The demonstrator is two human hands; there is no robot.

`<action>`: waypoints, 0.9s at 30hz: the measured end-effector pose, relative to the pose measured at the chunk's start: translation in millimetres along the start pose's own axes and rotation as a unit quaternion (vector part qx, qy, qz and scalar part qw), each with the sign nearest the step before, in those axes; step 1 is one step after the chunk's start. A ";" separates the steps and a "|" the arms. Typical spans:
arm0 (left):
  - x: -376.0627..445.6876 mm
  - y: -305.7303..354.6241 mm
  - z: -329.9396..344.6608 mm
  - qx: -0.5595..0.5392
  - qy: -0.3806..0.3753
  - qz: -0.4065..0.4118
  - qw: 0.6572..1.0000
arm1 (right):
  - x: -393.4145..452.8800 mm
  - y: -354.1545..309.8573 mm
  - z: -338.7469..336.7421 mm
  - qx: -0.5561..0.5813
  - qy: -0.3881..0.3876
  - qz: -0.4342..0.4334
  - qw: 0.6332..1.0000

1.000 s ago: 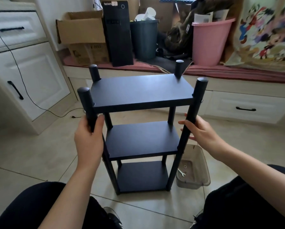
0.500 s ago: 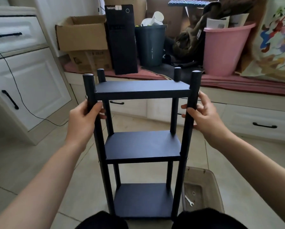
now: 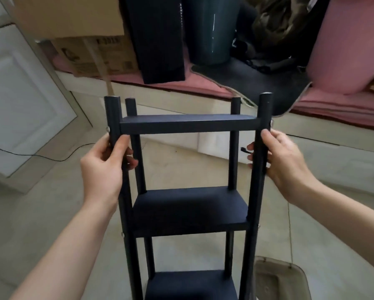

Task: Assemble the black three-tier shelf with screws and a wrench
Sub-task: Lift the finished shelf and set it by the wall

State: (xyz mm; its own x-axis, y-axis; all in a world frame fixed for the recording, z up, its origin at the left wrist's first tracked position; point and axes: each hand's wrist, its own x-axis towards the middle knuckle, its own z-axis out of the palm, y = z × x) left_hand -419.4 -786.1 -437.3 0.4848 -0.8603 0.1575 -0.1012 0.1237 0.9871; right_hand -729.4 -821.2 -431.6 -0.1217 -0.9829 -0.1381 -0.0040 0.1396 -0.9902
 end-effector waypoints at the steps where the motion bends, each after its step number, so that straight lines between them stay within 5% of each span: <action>1: 2.7 0.0 -0.8 0.001 -0.004 -0.021 1.000 | 6.0 -3.1 0.8 0.004 0.006 0.033 0.999; 8: 3.3 20.7 -14.3 0.029 -0.071 -0.229 0.970 | 6.4 -20.8 9.3 -0.092 -0.003 0.154 0.984; 13: -16.0 38.9 -23.3 0.079 -0.050 -0.272 0.958 | -27.3 -23.2 10.1 -0.111 0.007 0.156 0.982; 19: -28.6 104.8 -41.8 0.093 -0.047 -0.271 0.957 | -63.6 -70.3 5.9 -0.078 0.013 0.170 0.982; 27: -41.4 265.4 -60.4 0.067 -0.072 -0.220 0.971 | -130.2 -226.2 -1.9 -0.084 0.028 0.122 0.989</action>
State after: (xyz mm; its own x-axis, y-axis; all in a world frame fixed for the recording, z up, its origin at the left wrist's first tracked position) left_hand -413.9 -687.8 -180.2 0.3809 -0.8771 -0.2926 -0.0300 -0.3280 0.9442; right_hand -714.5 -724.6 -189.6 -0.1943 -0.9099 -0.3665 -0.1328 0.3946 -0.9092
